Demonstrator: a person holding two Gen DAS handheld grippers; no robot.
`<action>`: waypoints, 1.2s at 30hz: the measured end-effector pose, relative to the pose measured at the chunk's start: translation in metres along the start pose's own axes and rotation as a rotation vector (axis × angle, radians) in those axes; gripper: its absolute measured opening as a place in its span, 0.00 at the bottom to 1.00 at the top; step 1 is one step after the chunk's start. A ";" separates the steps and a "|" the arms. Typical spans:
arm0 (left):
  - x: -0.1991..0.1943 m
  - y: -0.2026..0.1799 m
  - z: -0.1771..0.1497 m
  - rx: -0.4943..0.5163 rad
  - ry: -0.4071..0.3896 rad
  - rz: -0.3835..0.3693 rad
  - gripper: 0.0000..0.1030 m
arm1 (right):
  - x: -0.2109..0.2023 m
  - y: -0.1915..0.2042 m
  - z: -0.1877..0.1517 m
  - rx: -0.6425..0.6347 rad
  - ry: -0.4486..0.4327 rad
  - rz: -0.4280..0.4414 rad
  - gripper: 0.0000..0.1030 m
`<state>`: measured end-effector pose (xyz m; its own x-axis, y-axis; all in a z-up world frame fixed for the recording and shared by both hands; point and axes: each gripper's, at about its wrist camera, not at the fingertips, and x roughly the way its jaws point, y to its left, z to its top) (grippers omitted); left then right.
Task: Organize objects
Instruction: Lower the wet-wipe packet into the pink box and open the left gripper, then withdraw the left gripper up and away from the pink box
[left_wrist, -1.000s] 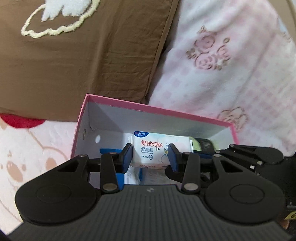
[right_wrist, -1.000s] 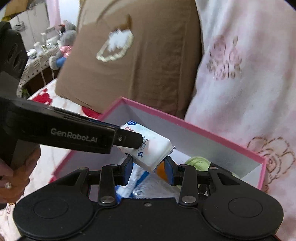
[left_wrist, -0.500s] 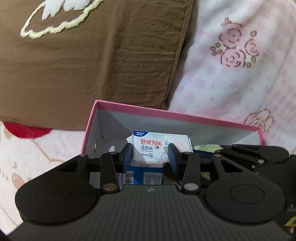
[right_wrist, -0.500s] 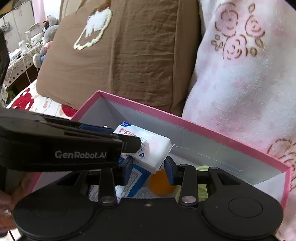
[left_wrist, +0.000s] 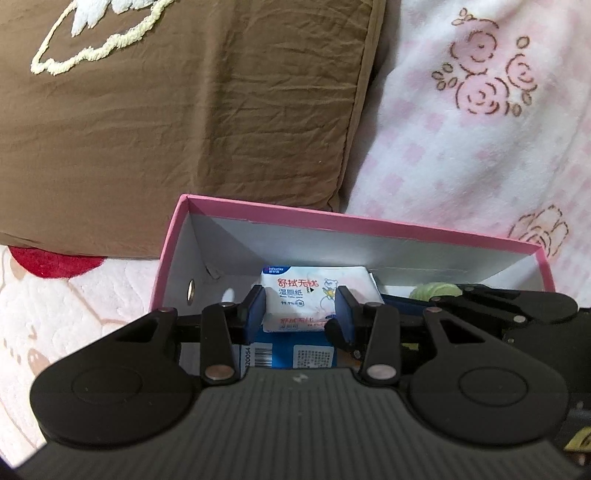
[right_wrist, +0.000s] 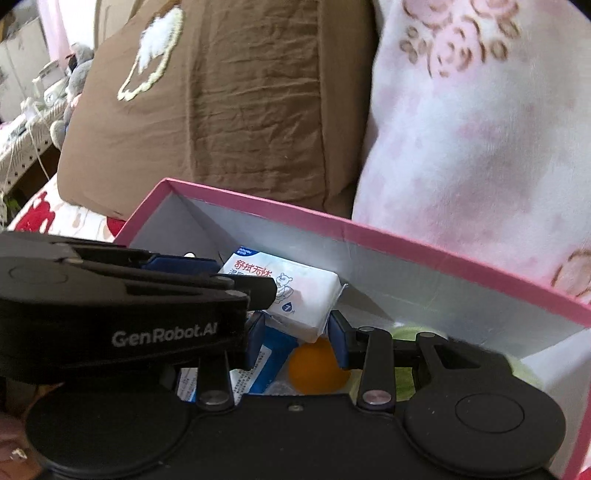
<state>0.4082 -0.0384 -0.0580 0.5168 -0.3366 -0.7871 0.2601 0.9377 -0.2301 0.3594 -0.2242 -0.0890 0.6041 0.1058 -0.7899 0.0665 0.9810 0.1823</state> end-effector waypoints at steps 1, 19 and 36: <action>0.000 0.000 -0.001 0.002 -0.002 0.001 0.36 | 0.001 -0.001 0.001 0.005 0.000 0.003 0.41; -0.034 -0.001 -0.009 0.024 -0.049 -0.051 0.38 | -0.024 -0.001 -0.008 0.006 -0.045 0.032 0.41; -0.114 -0.010 -0.026 0.045 -0.063 -0.060 0.38 | -0.107 0.026 -0.029 -0.089 -0.102 -0.017 0.48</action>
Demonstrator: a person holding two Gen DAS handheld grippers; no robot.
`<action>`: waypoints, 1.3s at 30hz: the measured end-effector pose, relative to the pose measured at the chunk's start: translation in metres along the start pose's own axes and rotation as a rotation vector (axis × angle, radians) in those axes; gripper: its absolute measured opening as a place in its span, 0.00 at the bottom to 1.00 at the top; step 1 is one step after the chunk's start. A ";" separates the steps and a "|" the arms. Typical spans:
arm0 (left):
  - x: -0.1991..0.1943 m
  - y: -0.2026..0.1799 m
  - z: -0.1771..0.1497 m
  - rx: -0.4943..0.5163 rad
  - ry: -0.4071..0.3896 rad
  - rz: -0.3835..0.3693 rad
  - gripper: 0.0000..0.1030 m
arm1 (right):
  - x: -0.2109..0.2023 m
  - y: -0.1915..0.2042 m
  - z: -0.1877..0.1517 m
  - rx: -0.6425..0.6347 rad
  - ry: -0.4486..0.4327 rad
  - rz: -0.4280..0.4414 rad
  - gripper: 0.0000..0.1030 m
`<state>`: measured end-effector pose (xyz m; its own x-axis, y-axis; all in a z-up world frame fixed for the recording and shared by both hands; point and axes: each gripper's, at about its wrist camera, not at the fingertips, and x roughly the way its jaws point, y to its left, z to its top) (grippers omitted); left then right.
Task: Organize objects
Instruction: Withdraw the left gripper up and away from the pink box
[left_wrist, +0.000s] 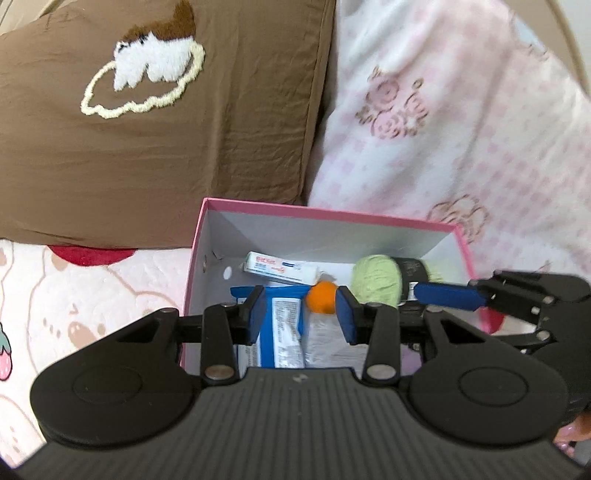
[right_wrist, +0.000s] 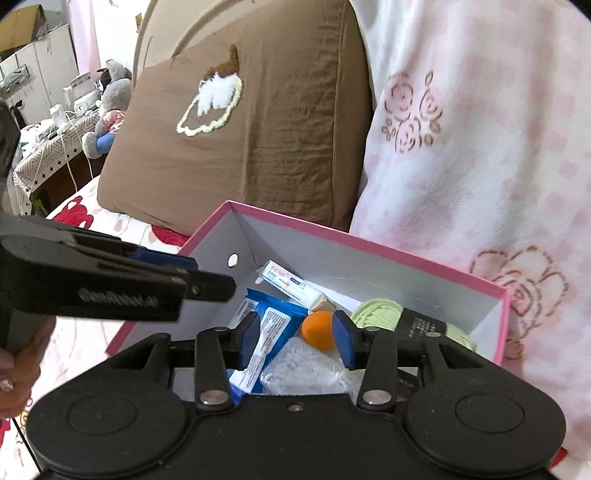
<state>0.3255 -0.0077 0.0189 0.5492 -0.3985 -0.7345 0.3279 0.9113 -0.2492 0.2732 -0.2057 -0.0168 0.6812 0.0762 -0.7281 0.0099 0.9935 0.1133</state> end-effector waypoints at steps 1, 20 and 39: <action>-0.003 -0.001 0.000 0.000 -0.001 0.000 0.38 | -0.005 0.001 -0.001 0.004 0.005 -0.001 0.48; -0.094 -0.017 -0.034 0.090 0.079 -0.014 0.40 | -0.093 0.035 -0.026 -0.048 -0.009 -0.028 0.63; -0.121 -0.023 -0.102 0.035 0.106 -0.037 0.45 | -0.146 0.044 -0.075 0.025 -0.013 -0.133 0.75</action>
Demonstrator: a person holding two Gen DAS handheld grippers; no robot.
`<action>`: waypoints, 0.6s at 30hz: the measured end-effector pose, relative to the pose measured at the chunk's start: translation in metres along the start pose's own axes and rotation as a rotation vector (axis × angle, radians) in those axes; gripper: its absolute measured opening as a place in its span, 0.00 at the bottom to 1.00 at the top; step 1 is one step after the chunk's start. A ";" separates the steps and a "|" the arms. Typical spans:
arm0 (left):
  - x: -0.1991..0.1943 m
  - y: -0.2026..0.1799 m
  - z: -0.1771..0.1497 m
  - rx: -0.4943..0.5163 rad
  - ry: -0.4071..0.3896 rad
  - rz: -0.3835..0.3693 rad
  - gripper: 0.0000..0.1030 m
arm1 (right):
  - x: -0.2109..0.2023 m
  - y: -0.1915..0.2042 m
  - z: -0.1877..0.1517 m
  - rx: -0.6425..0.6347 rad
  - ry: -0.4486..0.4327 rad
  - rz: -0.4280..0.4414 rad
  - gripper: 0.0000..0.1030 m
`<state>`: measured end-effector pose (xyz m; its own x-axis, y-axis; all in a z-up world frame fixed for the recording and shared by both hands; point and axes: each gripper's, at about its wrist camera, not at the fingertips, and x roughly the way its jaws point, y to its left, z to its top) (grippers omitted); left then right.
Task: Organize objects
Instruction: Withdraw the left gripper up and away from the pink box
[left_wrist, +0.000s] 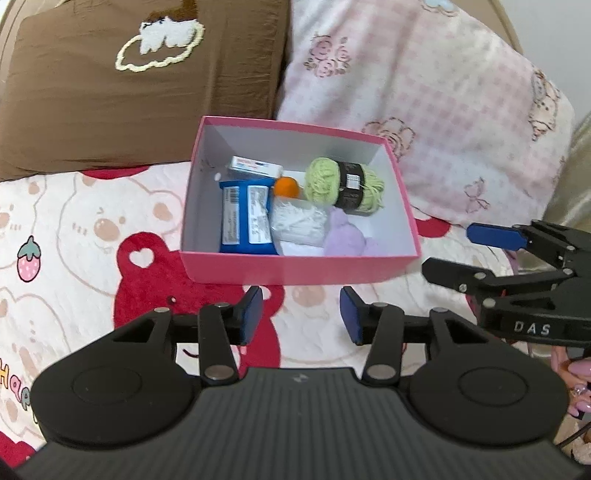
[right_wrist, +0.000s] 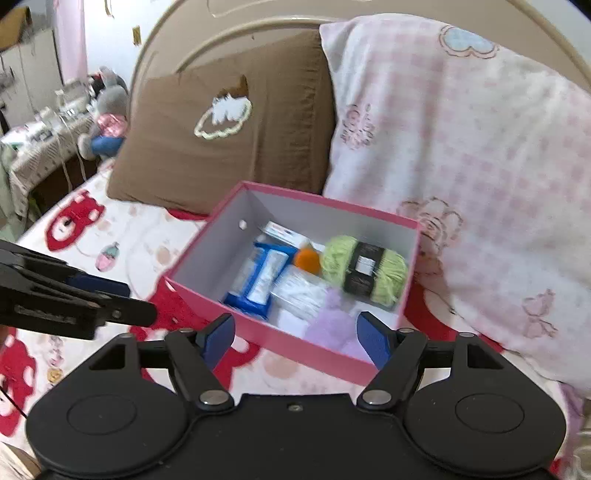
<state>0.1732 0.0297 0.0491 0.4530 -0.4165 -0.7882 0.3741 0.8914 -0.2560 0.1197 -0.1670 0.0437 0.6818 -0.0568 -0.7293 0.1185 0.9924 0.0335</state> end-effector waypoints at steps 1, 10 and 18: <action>-0.001 -0.002 -0.002 0.000 0.000 0.000 0.45 | -0.002 0.000 -0.003 -0.004 -0.002 0.012 0.76; 0.001 -0.016 -0.023 0.007 0.040 -0.006 0.50 | -0.013 0.001 -0.022 0.037 0.026 0.023 0.86; -0.008 -0.020 -0.034 -0.010 0.017 -0.005 0.56 | -0.027 0.002 -0.035 0.068 0.016 0.018 0.89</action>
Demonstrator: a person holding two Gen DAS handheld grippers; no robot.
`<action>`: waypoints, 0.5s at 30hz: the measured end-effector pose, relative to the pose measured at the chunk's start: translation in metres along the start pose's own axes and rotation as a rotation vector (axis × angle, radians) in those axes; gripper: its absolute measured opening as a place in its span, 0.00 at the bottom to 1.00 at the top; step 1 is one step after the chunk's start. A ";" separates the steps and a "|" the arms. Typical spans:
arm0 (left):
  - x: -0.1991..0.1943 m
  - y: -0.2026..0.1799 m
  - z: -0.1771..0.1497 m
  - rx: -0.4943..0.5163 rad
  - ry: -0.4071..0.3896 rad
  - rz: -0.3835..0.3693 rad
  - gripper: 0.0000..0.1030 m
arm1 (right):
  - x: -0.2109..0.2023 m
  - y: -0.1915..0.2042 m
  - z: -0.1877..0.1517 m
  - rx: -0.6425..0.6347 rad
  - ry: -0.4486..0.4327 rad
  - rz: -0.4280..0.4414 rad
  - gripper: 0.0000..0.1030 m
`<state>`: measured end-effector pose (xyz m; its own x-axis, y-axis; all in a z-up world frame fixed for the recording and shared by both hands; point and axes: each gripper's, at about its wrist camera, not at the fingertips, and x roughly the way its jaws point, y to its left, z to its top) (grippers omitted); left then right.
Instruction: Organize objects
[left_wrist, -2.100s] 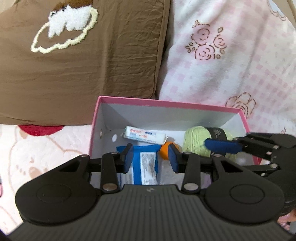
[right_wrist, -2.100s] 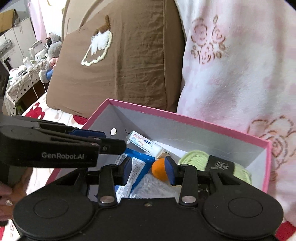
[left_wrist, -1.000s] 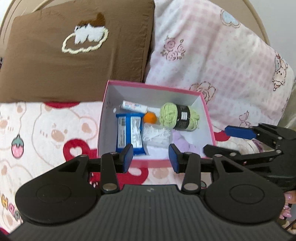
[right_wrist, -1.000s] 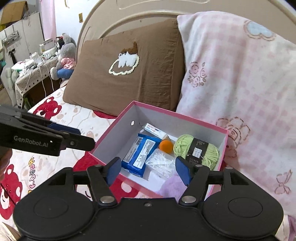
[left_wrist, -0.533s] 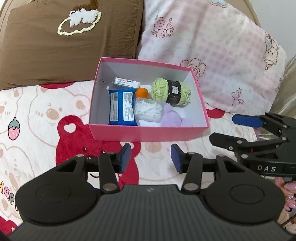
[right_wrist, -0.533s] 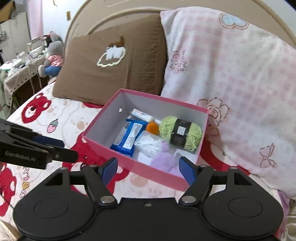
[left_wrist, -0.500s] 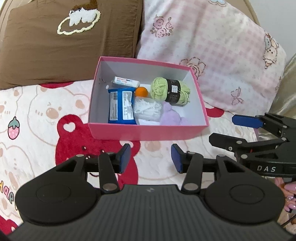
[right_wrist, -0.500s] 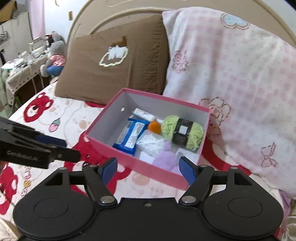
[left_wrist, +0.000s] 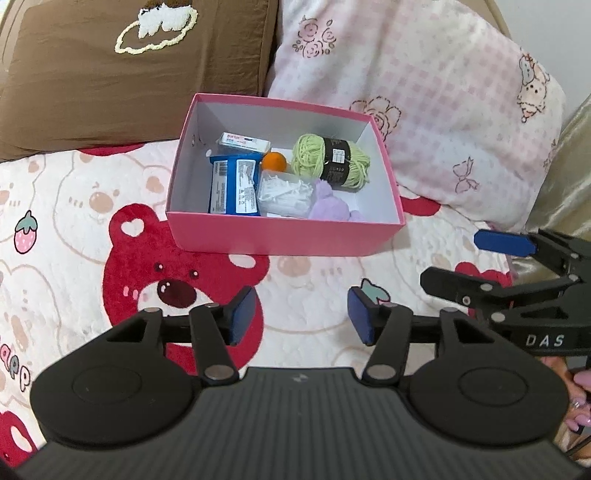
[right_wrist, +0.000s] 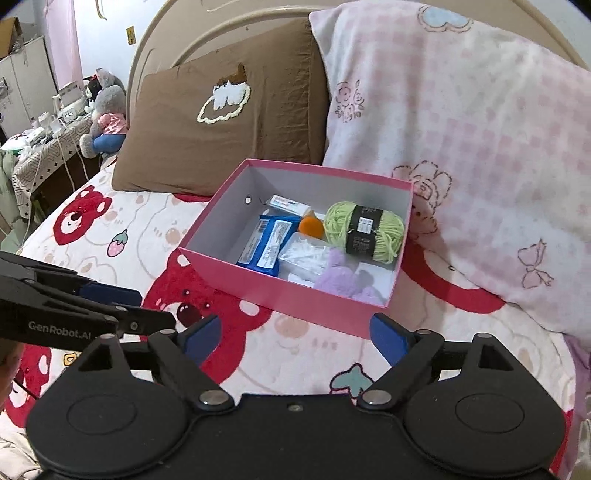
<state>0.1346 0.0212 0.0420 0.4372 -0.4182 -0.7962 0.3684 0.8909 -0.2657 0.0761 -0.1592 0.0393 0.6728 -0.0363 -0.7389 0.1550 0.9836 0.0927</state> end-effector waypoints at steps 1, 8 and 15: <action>-0.001 -0.001 -0.001 -0.003 -0.001 -0.004 0.57 | -0.002 -0.001 -0.001 0.005 -0.001 0.001 0.90; -0.003 -0.008 -0.006 -0.004 0.013 0.008 0.65 | -0.014 -0.007 -0.012 0.044 -0.034 -0.037 0.95; -0.002 -0.012 -0.013 0.009 0.019 0.046 0.76 | -0.019 -0.018 -0.020 0.111 -0.013 -0.031 0.99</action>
<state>0.1189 0.0139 0.0402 0.4382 -0.3737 -0.8175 0.3559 0.9073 -0.2239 0.0462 -0.1725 0.0386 0.6757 -0.0693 -0.7339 0.2546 0.9563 0.1441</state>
